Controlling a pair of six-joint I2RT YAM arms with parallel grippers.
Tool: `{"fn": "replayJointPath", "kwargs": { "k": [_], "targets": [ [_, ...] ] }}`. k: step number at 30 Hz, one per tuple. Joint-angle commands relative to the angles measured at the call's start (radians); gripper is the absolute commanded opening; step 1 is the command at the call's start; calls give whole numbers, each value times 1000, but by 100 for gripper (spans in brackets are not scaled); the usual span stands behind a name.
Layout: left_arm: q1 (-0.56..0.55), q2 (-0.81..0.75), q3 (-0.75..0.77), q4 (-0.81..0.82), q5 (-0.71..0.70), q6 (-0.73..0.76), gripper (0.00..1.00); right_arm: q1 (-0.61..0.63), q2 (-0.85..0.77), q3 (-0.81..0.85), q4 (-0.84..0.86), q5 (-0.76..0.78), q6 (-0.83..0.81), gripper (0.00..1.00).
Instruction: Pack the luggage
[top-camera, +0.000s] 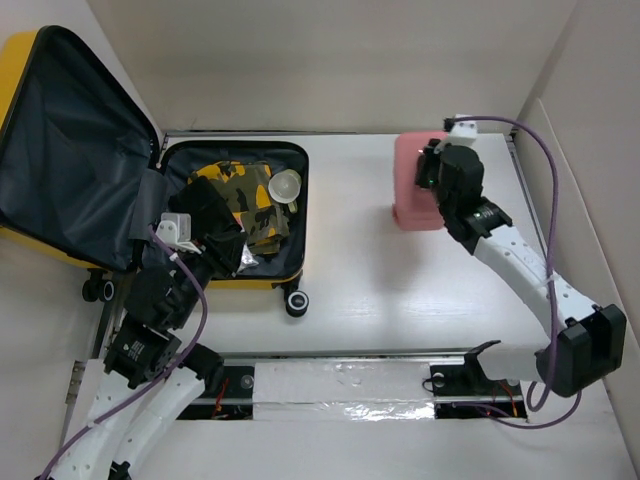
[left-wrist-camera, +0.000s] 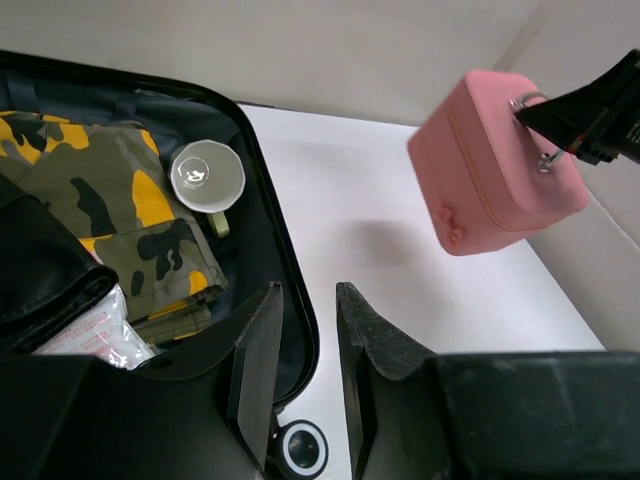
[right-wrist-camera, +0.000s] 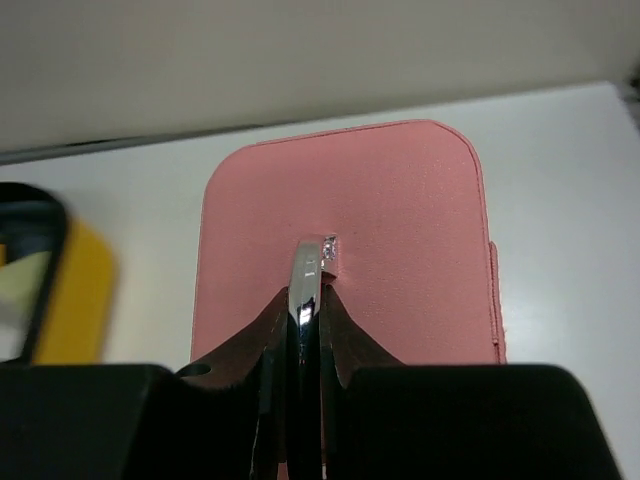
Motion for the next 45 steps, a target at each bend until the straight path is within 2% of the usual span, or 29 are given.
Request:
{"fn": "replayJointPath", "kwargs": {
  "k": [1,4,7,8,11,14,15,20,24,27,30,33,37,40,45],
  "targets": [
    [1,-32,-5,45,-35,6,26,154,1,132,136,-75,-4,0],
    [1,-55,-8,47,-64,-2,27,277,98,192,208,-144,31,0],
    [1,-80,-8,45,-86,-6,28,360,253,334,249,-213,69,0],
    [1,-86,-11,45,-91,-9,28,380,293,430,251,-233,79,0],
    [1,-107,-14,47,-115,-14,29,463,460,584,240,-247,79,0],
    [1,-118,-14,42,-117,-15,29,509,673,867,182,-244,72,0],
    [1,-120,-14,40,-118,-15,29,521,673,905,182,-266,86,0],
    [1,-123,-14,40,-117,-17,30,521,836,1003,272,-454,261,0],
    [1,-120,-15,47,-112,-15,30,555,873,1025,297,-443,313,0],
    [1,-118,-14,48,-111,-17,30,566,916,1072,364,-506,365,0],
    [1,-120,-12,47,-126,-15,30,584,986,1201,407,-575,443,0],
    [1,-130,-12,40,-143,-20,30,604,1012,1262,465,-621,519,0],
    [1,-156,-15,47,-164,-25,30,613,1002,1214,517,-619,594,0],
    [1,-175,-20,51,-175,-28,30,613,1020,1137,622,-667,746,0],
    [1,-184,-18,43,-193,-34,30,580,1171,1140,672,-679,960,0]
  ]
}}
